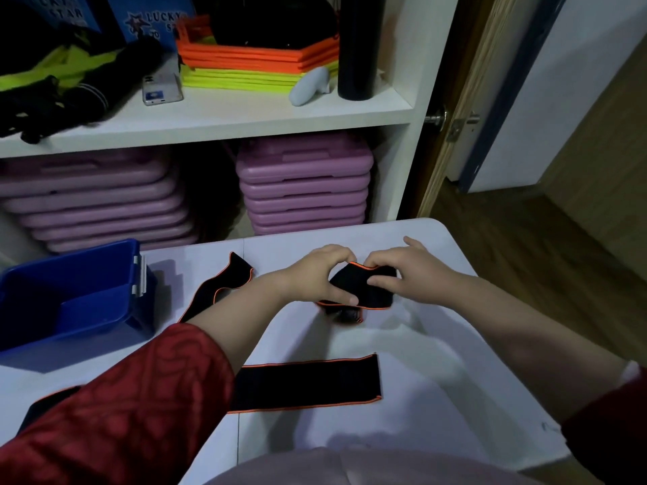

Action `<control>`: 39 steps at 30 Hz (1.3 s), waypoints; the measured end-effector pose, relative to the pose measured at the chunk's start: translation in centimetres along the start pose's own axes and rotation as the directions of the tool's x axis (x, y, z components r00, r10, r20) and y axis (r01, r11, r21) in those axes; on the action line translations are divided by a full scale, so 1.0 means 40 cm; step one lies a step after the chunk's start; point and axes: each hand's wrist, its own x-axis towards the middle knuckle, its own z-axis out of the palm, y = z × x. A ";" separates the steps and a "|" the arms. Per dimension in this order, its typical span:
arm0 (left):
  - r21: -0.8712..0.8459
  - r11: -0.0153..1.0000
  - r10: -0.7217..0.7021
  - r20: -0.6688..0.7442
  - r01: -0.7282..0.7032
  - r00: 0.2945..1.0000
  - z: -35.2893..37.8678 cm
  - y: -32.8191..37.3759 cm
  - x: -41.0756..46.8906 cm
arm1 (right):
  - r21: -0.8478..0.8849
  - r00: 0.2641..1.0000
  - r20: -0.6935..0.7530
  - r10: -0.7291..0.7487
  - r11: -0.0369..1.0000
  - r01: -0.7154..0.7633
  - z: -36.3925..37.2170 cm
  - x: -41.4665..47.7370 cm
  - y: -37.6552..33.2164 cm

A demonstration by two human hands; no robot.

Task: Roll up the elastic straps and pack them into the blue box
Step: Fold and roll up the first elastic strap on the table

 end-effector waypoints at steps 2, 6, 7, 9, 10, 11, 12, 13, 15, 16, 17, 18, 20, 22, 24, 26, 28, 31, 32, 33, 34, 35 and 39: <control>0.046 0.998 -0.030 -0.072 0.034 0.997 -0.013 -0.015 -0.008 | -0.028 0.999 -0.032 0.000 1.000 -0.001 -0.014 -0.005 0.002; 0.103 0.977 -0.167 -0.169 0.186 0.971 -0.045 -0.044 -0.039 | -0.051 0.990 -0.141 0.002 0.999 -0.009 -0.034 -0.011 0.026; 0.081 0.973 -0.200 -0.181 0.217 0.963 -0.052 -0.050 -0.049 | -0.045 0.984 -0.179 -0.001 0.999 -0.007 -0.037 -0.011 0.032; 0.056 0.962 -0.252 -0.200 0.268 0.947 -0.066 -0.067 -0.069 | -0.053 0.973 -0.230 -0.003 0.999 -0.009 -0.041 -0.010 0.040; 0.074 0.954 -0.272 -0.208 0.292 0.940 -0.073 -0.079 -0.080 | -0.059 0.972 -0.233 0.002 0.998 -0.016 -0.041 -0.009 0.046; 0.099 0.946 -0.282 -0.215 0.309 0.935 -0.082 -0.092 -0.091 | -0.061 0.975 -0.221 0.014 0.998 -0.028 -0.040 -0.007 0.052; 0.122 0.939 -0.291 -0.219 0.322 0.931 -0.090 -0.107 -0.103 | -0.052 0.980 -0.197 0.036 0.998 -0.047 -0.038 -0.006 0.059; 0.139 0.931 -0.303 -0.221 0.338 0.927 -0.097 -0.124 -0.117 | -0.034 0.985 -0.163 0.060 0.997 -0.066 -0.035 -0.005 0.066; 0.133 0.916 -0.345 -0.226 0.380 0.911 -0.109 -0.152 -0.149 | -0.014 0.992 -0.086 0.092 0.996 -0.093 -0.018 -0.003 0.079; 0.114 0.907 -0.373 -0.230 0.406 0.899 -0.113 -0.165 -0.167 | -0.021 0.993 -0.061 0.099 0.995 -0.101 -0.006 -0.002 0.084; 0.094 0.900 -0.397 -0.232 0.427 0.888 -0.113 -0.174 -0.187 | -0.028 0.993 -0.045 0.109 0.993 -0.110 0.006 -0.001 0.089; 0.085 0.893 -0.412 -0.238 0.441 0.880 -0.112 -0.183 -0.206 | -0.022 0.992 -0.037 0.120 0.992 -0.121 0.020 -0.001 0.092; 0.086 0.882 -0.429 -0.265 0.464 0.864 -0.102 -0.198 -0.245 | 0.007 0.990 -0.016 0.139 0.990 -0.139 0.055 -0.003 0.093; 0.063 0.874 -0.444 -0.298 0.482 0.845 -0.081 -0.209 -0.289 | 0.005 0.991 -0.009 0.136 0.991 -0.136 0.101 -0.006 0.085; 0.089 0.863 -0.447 -0.325 0.497 0.834 -0.050 -0.219 -0.337 | -0.020 0.993 -0.021 0.113 0.993 -0.113 0.160 -0.012 0.076; 0.178 0.859 -0.396 -0.361 0.479 0.844 -0.009 -0.233 -0.388 | -0.046 0.997 -0.011 0.079 0.996 -0.080 0.222 -0.029 0.063; 0.239 0.865 -0.350 -0.343 0.442 0.871 0.040 -0.239 -0.439 | -0.058 0.998 0.027 0.057 0.997 -0.055 0.279 -0.061 0.046; 0.297 0.860 -0.350 -0.247 0.414 0.904 0.117 -0.243 -0.506 | -0.058 0.992 0.111 0.058 0.997 -0.052 0.347 -0.128 0.022; 0.298 0.858 -0.360 -0.232 0.418 0.904 0.140 -0.243 -0.526 | -0.061 0.989 0.140 0.052 0.997 -0.044 0.366 -0.148 0.019; 0.295 0.857 -0.368 -0.224 0.422 0.903 0.159 -0.244 -0.541 | -0.065 0.984 0.170 0.052 0.997 -0.041 0.381 -0.164 0.019; 0.292 0.857 -0.373 -0.217 0.424 0.902 0.175 -0.242 -0.554 | -0.071 0.978 0.199 0.059 0.996 -0.046 0.391 -0.178 0.017; 0.286 0.859 -0.373 -0.217 0.424 0.902 0.189 -0.242 -0.563 | -0.080 0.975 0.215 0.062 0.996 -0.045 0.399 -0.187 0.017; 0.292 0.867 -0.347 -0.231 0.405 0.909 0.211 -0.220 -0.577 | -0.117 0.973 0.225 0.055 0.993 -0.029 0.405 -0.208 0.005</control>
